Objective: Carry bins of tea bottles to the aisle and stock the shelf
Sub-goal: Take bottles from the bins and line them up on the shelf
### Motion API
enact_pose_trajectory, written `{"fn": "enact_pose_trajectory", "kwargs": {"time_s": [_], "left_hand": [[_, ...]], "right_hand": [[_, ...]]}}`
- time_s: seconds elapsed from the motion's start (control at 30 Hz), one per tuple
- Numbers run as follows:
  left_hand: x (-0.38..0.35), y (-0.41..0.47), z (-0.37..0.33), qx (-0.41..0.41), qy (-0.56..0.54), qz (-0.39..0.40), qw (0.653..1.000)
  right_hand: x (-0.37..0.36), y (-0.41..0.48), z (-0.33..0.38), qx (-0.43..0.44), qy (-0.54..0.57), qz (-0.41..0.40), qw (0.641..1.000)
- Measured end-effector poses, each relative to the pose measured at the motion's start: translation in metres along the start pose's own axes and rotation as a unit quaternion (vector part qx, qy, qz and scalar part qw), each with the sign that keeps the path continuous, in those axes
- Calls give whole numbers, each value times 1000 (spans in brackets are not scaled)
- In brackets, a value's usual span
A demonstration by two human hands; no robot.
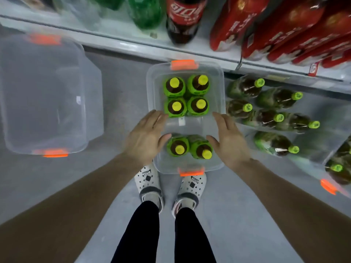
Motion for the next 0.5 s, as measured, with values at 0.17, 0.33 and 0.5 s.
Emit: {"fn": "enact_pose_trajectory", "kwargs": {"time_s": [0.17,0.33,0.5], "left_hand": [[-71,36,22,-22,8,36,999],[-106,51,32,-43,60,48,996],[-123,53,36,-32,109,100,988]], "right_hand": [[-52,69,-34,-56,19,34,998],[-61,129,-45,-68,52,12,996],[-59,131,-57,-74,151,-38,985]]}}
Point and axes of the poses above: each hand's wrist, its own y-axis towards the middle knuckle, its own x-axis out of the back of the hand, z = x × y, the point moved 10 cm from there along y, towards the middle knuckle, and after that the axes turned 9 degrees about z, right-handed, at the moved point
